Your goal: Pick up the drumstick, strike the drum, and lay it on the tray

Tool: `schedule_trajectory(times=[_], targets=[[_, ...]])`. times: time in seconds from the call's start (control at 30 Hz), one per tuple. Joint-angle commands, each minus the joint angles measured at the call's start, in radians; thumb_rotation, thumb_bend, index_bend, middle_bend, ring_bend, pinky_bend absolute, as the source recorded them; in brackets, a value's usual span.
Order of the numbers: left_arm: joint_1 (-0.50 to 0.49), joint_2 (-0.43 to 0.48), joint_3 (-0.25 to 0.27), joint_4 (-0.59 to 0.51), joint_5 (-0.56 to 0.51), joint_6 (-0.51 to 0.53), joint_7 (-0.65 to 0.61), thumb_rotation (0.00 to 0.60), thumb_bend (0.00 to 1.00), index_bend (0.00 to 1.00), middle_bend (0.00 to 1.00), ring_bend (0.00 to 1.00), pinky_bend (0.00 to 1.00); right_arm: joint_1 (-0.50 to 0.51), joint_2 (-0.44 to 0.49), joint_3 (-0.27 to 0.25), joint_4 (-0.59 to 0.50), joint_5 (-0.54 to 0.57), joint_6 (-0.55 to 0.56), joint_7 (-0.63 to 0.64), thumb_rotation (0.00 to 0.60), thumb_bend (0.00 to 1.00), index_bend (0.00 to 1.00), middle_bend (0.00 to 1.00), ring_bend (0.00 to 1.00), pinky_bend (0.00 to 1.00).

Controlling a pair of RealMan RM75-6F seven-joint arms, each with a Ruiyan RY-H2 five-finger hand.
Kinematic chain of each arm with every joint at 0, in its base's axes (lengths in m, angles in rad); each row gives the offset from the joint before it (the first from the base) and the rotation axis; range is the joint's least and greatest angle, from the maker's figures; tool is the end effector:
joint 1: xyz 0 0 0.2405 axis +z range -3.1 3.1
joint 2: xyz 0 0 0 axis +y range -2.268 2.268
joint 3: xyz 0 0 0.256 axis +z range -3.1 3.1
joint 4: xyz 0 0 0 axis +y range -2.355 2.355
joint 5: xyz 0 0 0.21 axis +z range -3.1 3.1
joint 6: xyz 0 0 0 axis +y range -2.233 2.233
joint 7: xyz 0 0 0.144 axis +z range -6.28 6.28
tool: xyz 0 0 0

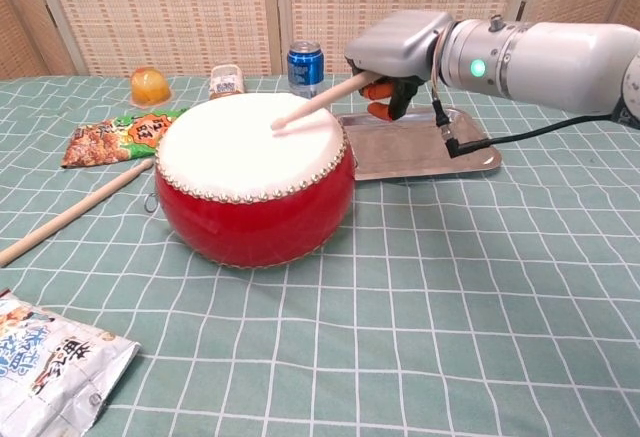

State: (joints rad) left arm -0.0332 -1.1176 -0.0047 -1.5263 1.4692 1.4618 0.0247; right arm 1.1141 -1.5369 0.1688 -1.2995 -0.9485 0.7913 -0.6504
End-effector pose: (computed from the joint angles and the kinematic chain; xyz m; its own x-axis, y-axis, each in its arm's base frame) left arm -0.3454 0.1550 0.1618 0.4898 0.0898 0.8672 0.8654 0.0704 -0.4961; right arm -0.0625 -0.4213 -0.0117 0.7856 -0.0153 0.6185 -0.5229 -0.5509 0.6505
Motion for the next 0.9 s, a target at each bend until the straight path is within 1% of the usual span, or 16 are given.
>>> schedule_trajectory(times=[0.03,0.1,0.2,0.33,0.43,0.5,0.53,0.63,0.73,0.8,0.9], targets=[[-0.001,0.000,0.000,0.000,0.002,0.000,0.001,0.600,0.31,0.07,0.10,0.02,0.04,-0.031,0.021,0.063,-0.036,-0.024,0.016,0.166,0.600,0.51,1.00,1.00,1.00,1.00],[-0.001,0.000,-0.001,-0.001,0.001,0.000,0.001,0.600,0.31,0.07,0.10,0.02,0.04,-0.030,0.018,0.054,-0.022,-0.033,0.005,0.170,0.600,0.51,1.00,1.00,1.00,1.00],[-0.001,0.001,0.000,-0.003,0.000,-0.001,0.003,0.600,0.31,0.07,0.10,0.02,0.04,-0.022,0.003,0.024,0.011,-0.039,-0.018,0.141,0.600,0.51,1.00,1.00,1.00,1.00],[0.000,0.002,0.001,-0.005,-0.002,-0.002,0.005,0.600,0.31,0.07,0.10,0.02,0.04,-0.003,-0.023,-0.026,0.065,-0.027,-0.052,0.053,0.600,0.51,1.00,1.00,1.00,1.00],[0.000,0.003,0.001,-0.007,-0.003,-0.003,0.007,0.600,0.31,0.07,0.10,0.02,0.04,0.004,-0.033,-0.043,0.082,-0.008,-0.047,-0.003,0.600,0.52,1.00,1.00,1.00,1.00],[0.000,0.004,0.001,-0.008,-0.003,-0.003,0.008,0.600,0.31,0.07,0.10,0.02,0.04,0.003,-0.033,-0.034,0.076,-0.001,-0.034,-0.002,0.600,0.52,1.00,1.00,1.00,1.00],[0.000,0.005,0.000,-0.010,-0.001,-0.002,0.007,0.600,0.31,0.07,0.10,0.02,0.04,-0.002,-0.030,-0.018,0.065,-0.008,-0.015,0.020,0.600,0.52,1.00,1.00,1.00,1.00],[0.000,0.006,0.000,-0.010,-0.002,-0.001,0.007,0.600,0.31,0.07,0.10,0.02,0.04,-0.024,-0.018,0.030,0.031,-0.071,0.047,0.135,0.600,0.52,1.00,1.00,1.00,1.00],[0.001,0.007,0.000,-0.012,-0.003,-0.001,0.006,0.600,0.31,0.07,0.10,0.02,0.04,-0.039,-0.001,0.056,0.012,-0.113,0.067,0.222,0.600,0.53,1.00,1.00,1.00,1.00],[0.001,0.007,0.000,-0.011,-0.001,0.000,0.005,0.600,0.31,0.07,0.10,0.02,0.04,-0.041,0.006,0.055,0.013,-0.123,0.062,0.233,0.600,0.53,1.00,1.00,1.00,1.00],[0.000,0.006,-0.001,-0.011,-0.001,0.000,0.005,0.600,0.31,0.07,0.10,0.02,0.04,-0.037,-0.001,0.031,0.037,-0.116,0.027,0.205,0.600,0.53,1.00,1.00,1.00,1.00]])
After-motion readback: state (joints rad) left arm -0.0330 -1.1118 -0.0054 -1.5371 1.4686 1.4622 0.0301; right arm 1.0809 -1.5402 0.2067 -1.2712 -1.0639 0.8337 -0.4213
